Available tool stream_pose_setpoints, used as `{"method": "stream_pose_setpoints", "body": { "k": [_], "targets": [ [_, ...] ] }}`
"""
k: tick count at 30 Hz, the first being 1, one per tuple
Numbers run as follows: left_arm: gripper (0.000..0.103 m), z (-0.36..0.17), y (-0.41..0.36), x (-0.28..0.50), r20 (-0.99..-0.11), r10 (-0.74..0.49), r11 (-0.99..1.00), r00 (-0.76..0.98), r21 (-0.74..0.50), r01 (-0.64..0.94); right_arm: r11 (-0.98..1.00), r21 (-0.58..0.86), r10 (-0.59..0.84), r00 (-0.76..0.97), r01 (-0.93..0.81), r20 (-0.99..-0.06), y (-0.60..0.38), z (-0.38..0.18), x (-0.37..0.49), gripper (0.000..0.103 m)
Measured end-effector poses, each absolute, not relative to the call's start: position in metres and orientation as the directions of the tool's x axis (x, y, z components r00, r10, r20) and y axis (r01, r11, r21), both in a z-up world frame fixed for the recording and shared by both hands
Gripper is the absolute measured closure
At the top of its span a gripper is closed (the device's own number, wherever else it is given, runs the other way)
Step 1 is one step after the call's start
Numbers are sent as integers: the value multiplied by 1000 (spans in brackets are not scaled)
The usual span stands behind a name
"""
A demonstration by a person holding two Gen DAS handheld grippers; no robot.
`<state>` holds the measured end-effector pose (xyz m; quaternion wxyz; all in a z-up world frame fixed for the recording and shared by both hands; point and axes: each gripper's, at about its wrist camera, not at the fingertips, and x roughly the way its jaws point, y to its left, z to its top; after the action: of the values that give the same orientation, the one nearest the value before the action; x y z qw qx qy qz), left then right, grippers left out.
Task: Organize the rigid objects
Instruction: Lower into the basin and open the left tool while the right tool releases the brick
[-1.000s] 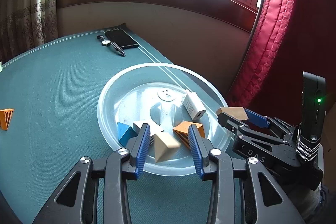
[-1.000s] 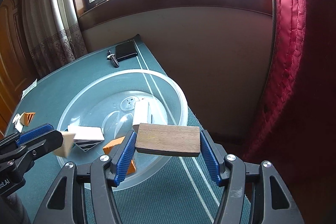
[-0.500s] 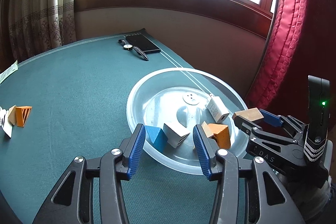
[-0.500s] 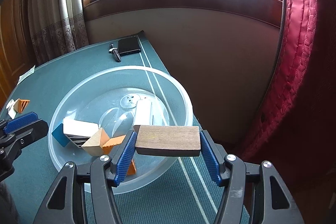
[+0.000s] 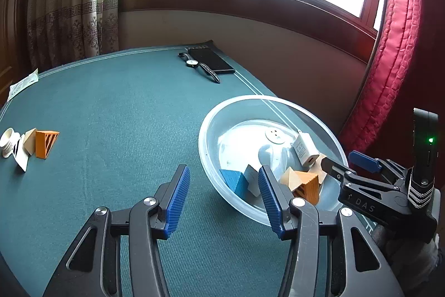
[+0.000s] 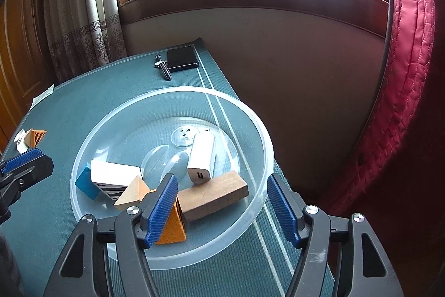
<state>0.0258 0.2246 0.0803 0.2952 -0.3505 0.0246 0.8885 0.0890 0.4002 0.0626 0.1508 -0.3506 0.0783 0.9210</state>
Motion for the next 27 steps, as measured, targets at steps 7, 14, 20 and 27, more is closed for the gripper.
{"method": "stream_pose_setpoints", "body": {
  "k": [7, 14, 20, 27],
  "targets": [
    [50, 77, 217, 24, -641, 490, -838, -590, -159, -522, -944, 56, 211, -726, -325, -654, 392, 69, 89, 33],
    [43, 75, 197, 16, -641, 455, -868, -618, -161, -470, -955, 93, 164, -760, -283, -629, 373, 79, 81, 33],
    [39, 74, 170, 5, -640, 408, -900, -651, -161, -405, -967, 119, 110, -787, -227, -607, 350, 86, 72, 33],
    [38, 71, 132, -7, -646, 340, -934, -683, -152, -322, -982, 131, 30, -800, -135, -599, 315, 89, 57, 28]
  ]
}}
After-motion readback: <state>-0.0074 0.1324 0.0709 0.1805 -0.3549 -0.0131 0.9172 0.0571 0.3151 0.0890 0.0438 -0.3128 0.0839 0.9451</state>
